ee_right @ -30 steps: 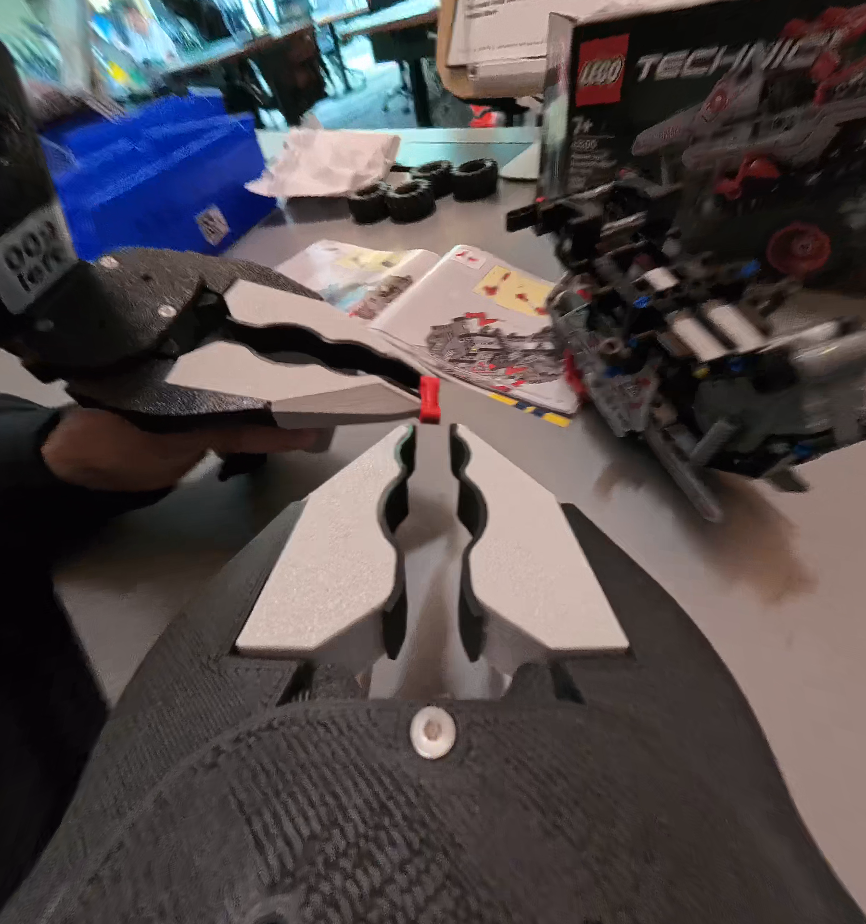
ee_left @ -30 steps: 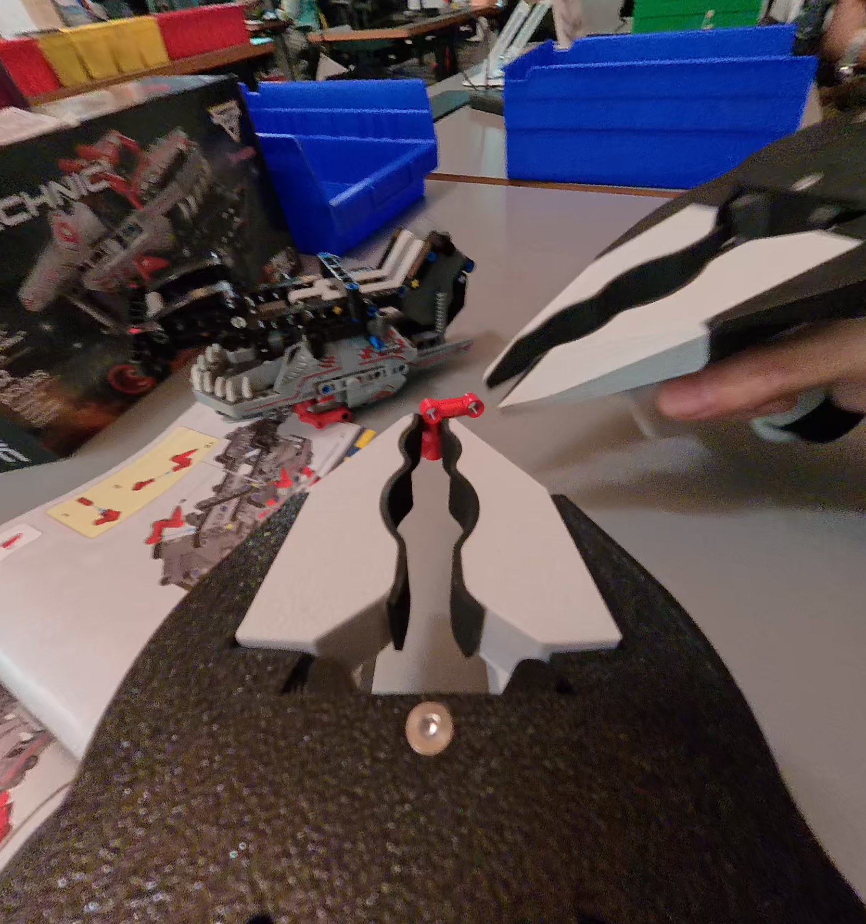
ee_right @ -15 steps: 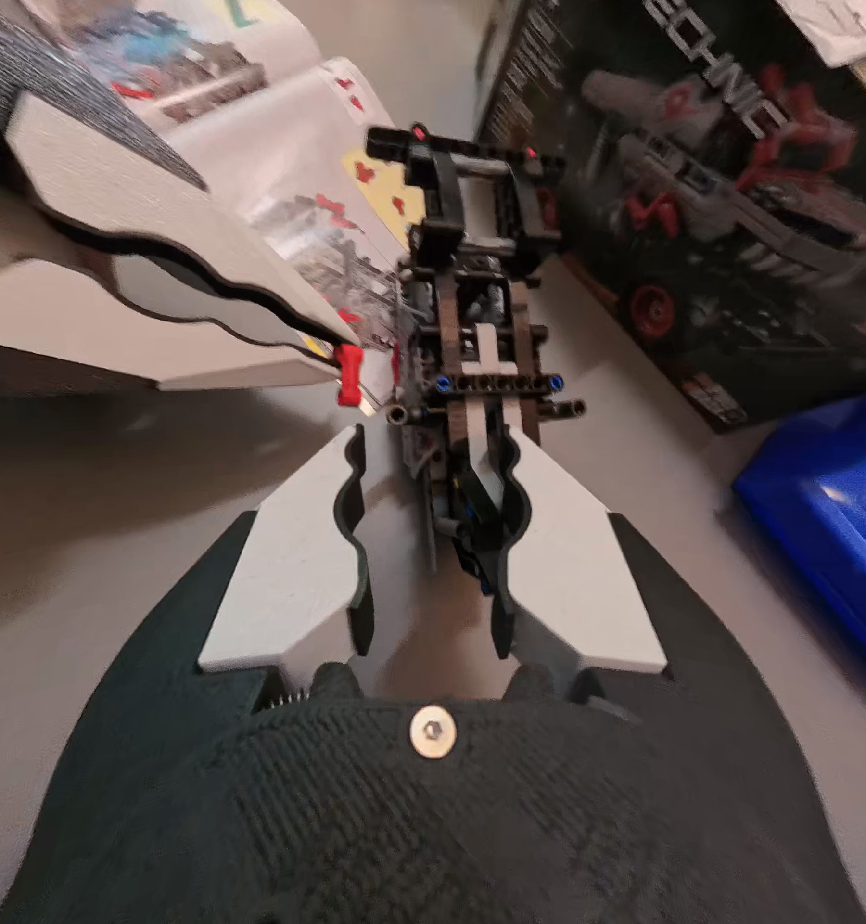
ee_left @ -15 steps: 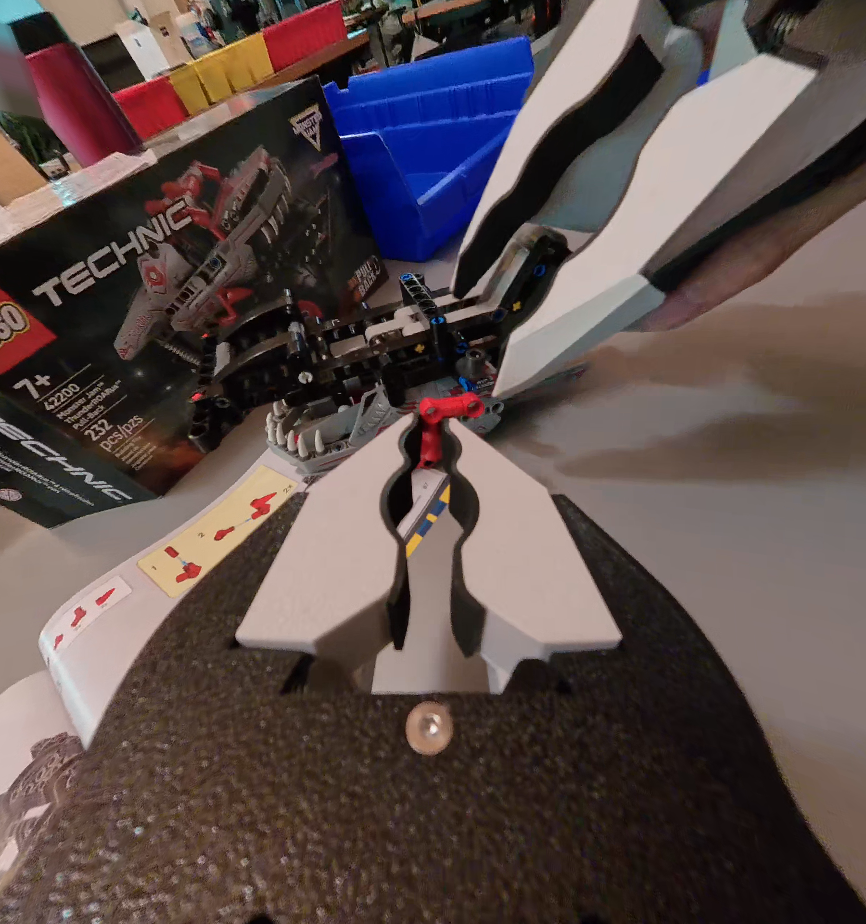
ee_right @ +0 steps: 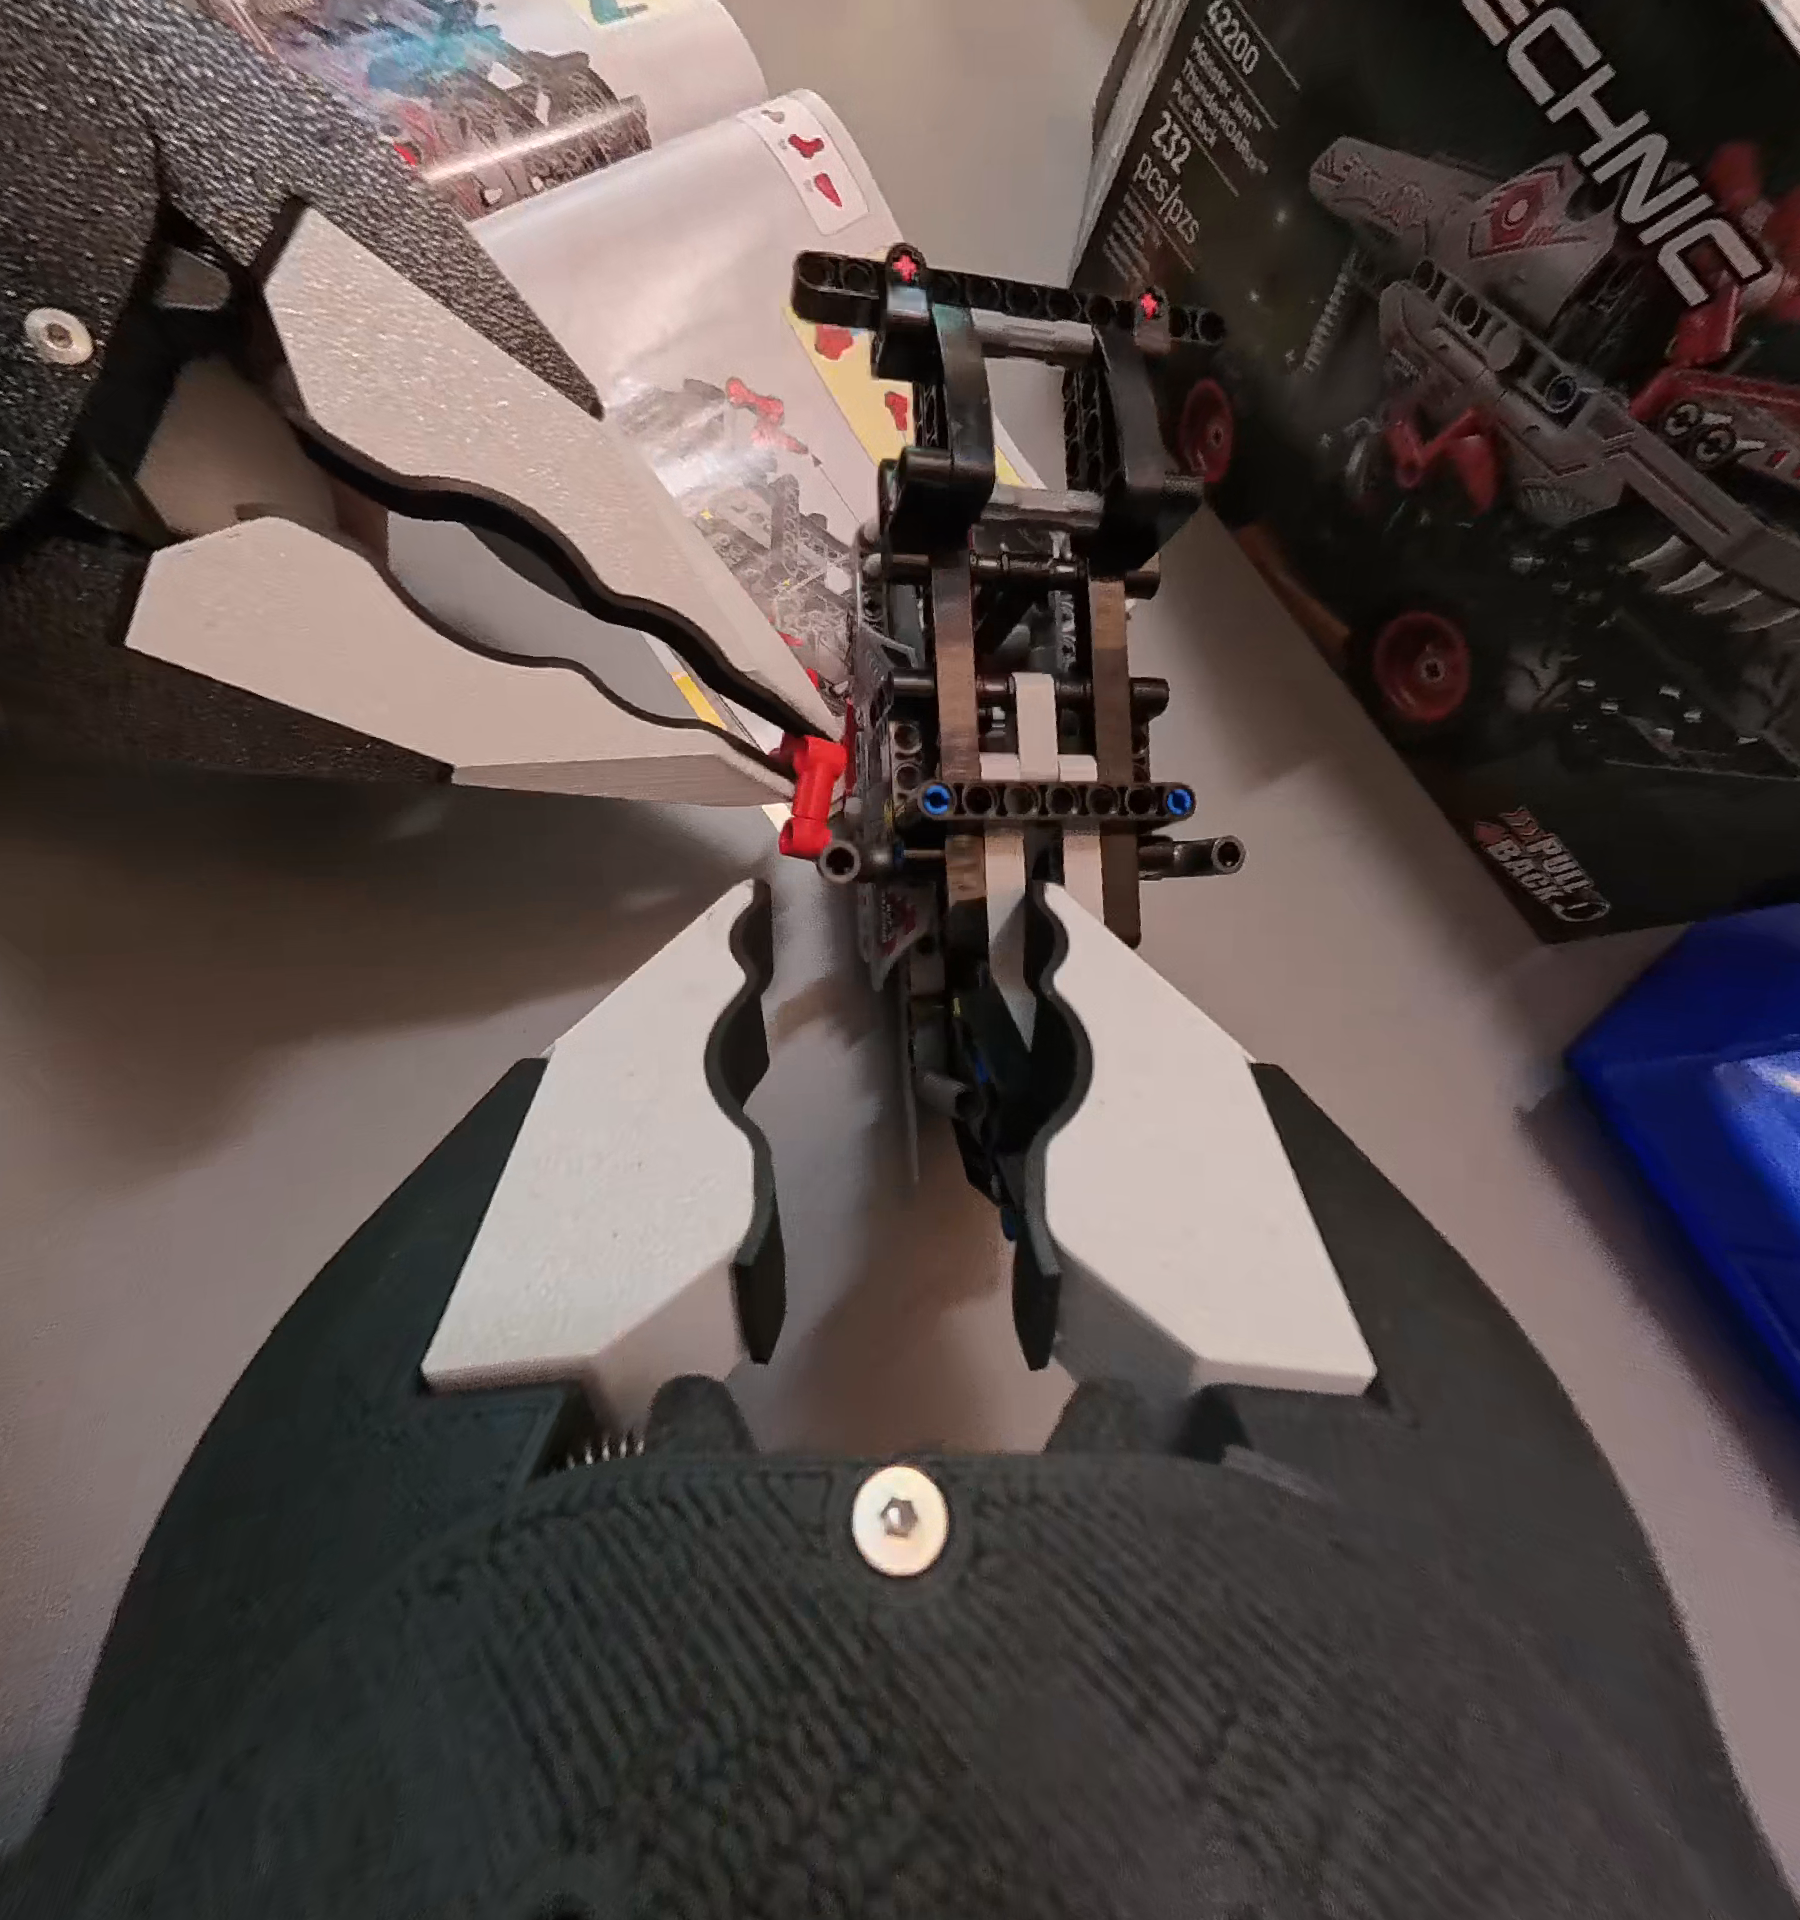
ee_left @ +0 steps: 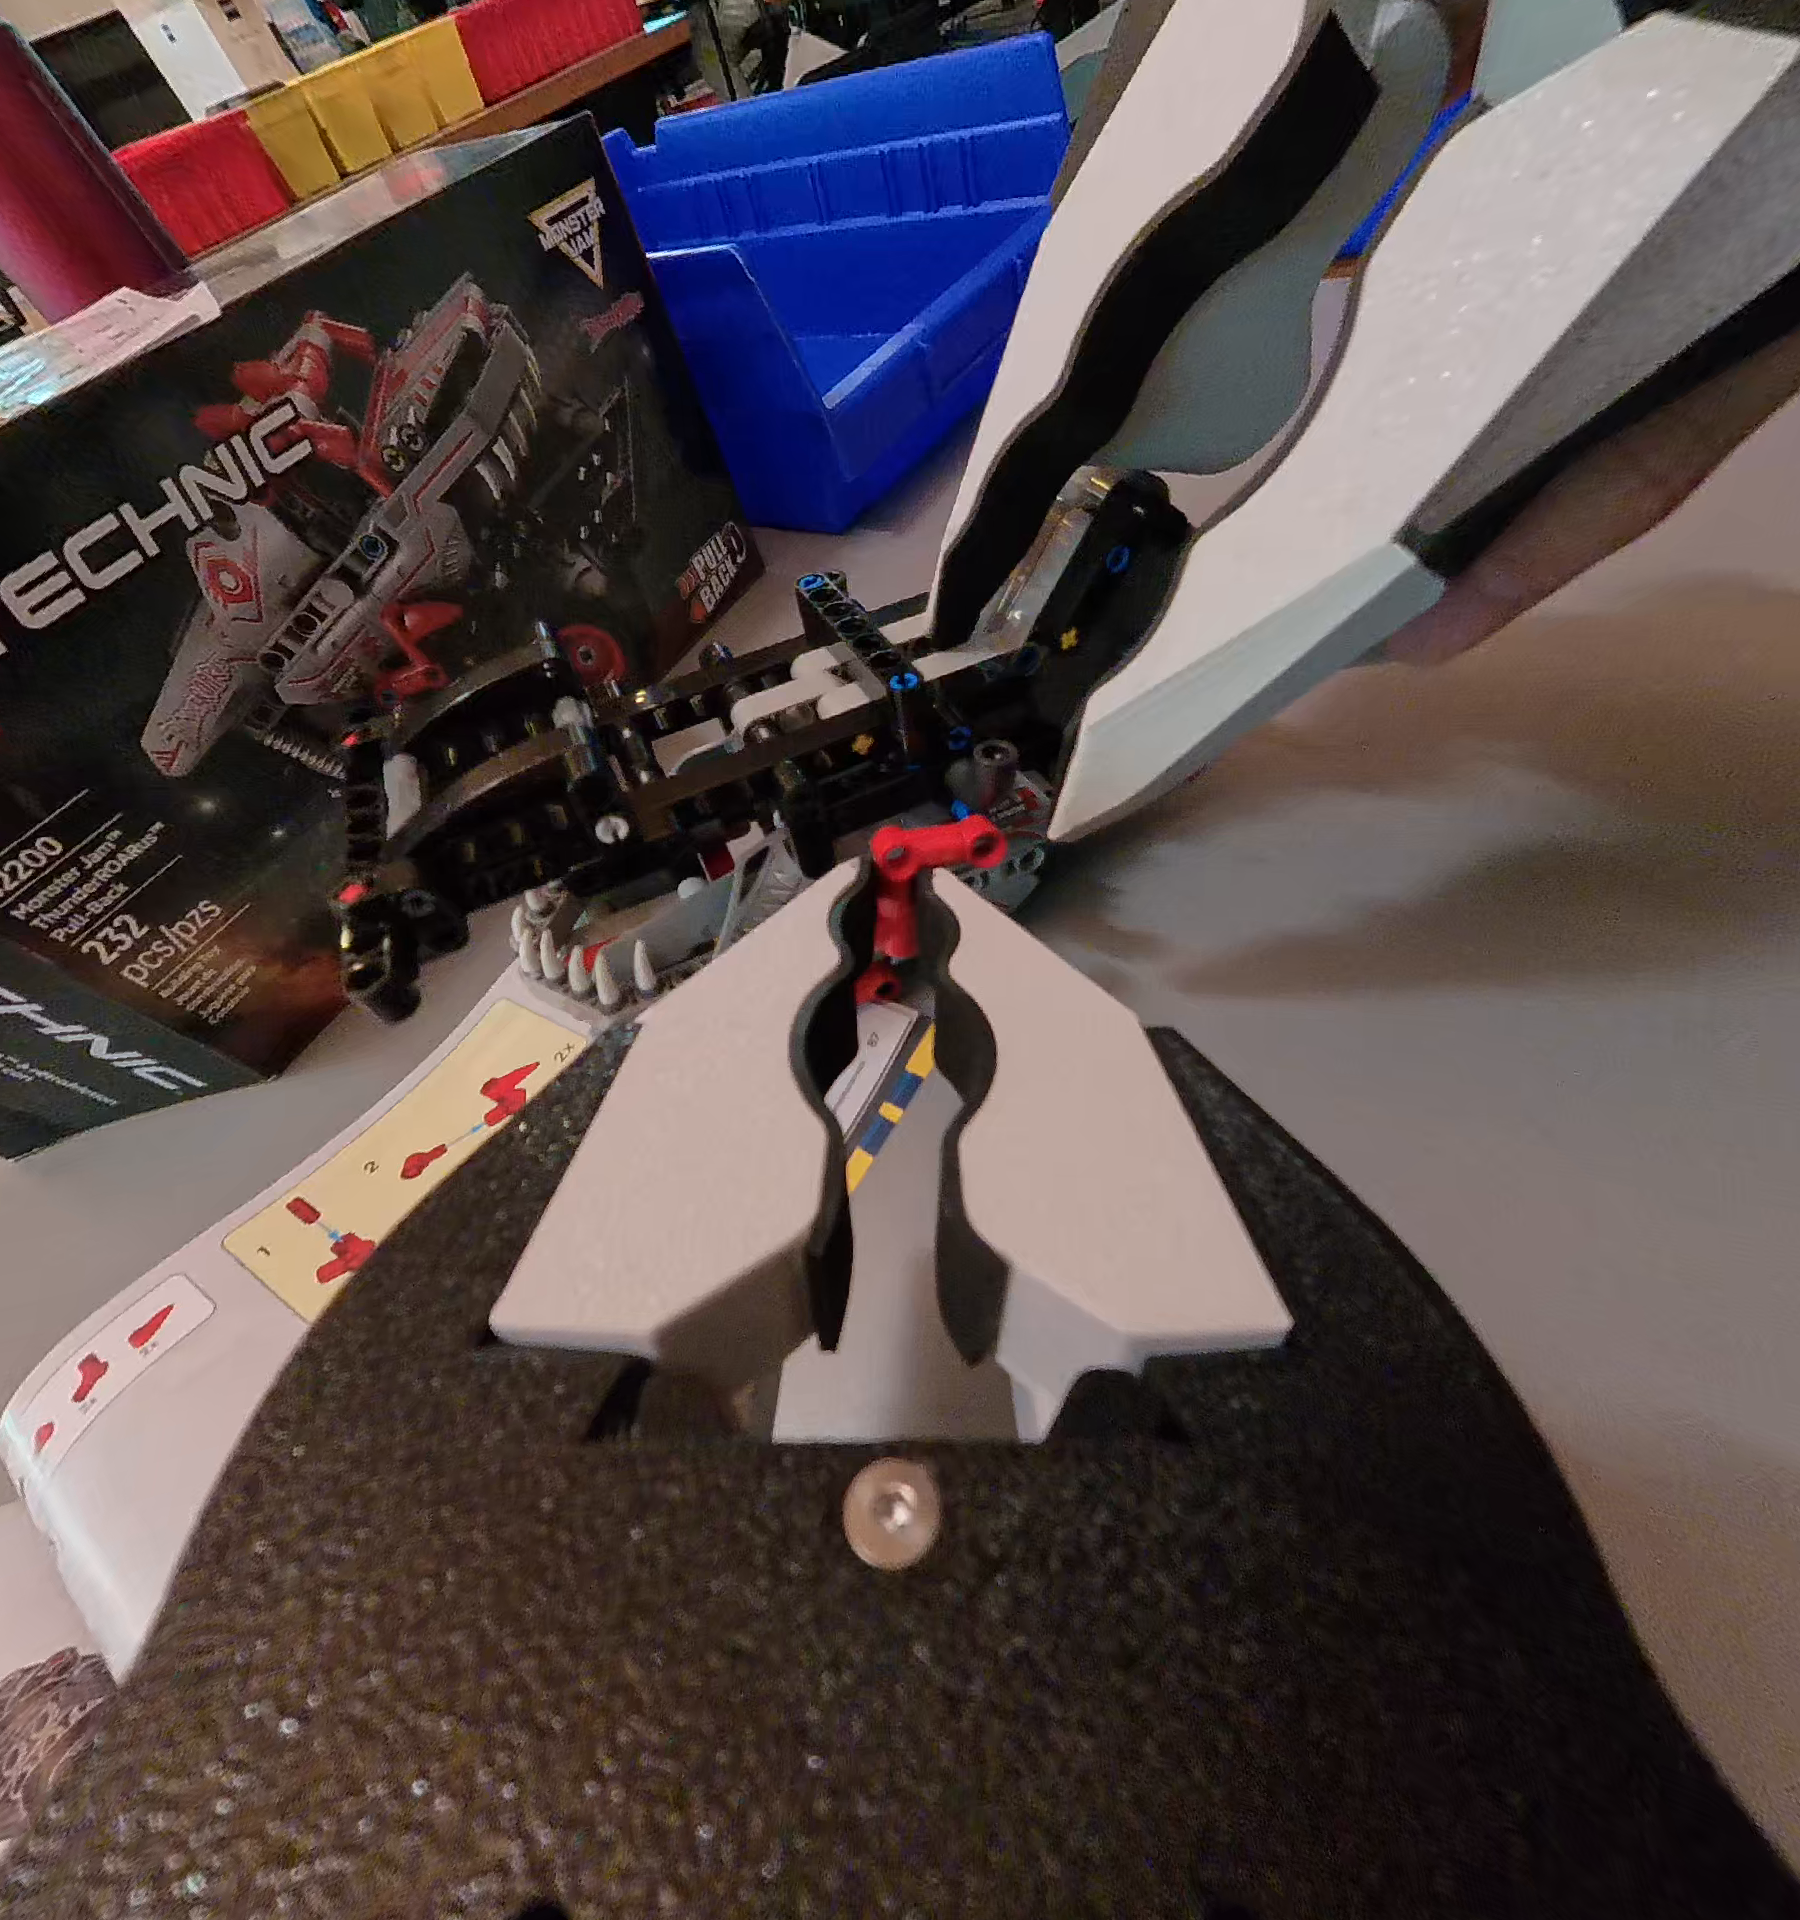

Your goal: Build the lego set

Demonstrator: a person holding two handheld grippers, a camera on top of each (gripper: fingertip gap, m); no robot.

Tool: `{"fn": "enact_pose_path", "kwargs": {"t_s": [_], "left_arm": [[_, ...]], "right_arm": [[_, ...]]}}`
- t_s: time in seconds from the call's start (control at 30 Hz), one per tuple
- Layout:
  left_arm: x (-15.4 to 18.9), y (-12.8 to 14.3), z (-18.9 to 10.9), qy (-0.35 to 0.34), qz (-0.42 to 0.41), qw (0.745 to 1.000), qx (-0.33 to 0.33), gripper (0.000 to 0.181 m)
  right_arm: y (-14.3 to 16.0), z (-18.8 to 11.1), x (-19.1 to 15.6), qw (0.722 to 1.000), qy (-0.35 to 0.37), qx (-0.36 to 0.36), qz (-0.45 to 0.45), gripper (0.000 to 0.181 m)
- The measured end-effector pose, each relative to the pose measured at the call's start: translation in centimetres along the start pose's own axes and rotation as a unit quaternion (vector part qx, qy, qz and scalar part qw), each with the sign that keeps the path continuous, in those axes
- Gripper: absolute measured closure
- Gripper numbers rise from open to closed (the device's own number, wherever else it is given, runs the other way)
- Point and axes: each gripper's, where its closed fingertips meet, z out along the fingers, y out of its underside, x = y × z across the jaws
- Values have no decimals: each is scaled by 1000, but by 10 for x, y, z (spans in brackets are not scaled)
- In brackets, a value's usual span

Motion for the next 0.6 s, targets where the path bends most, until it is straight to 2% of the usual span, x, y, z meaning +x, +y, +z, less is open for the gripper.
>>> {"fn": "enact_pose_path", "kwargs": {"t_s": [0.13, 0.6], "left_arm": [[1, 0, 0, 1, 4, 1000, 0, 177], [-1, 3, 6, -30, 56, 998, -14, 177]], "right_arm": [[12, 5, 3, 999, -8, -32, -15, 138], [0, 8, 4, 1000, 2, 24, 10, 131]]}}
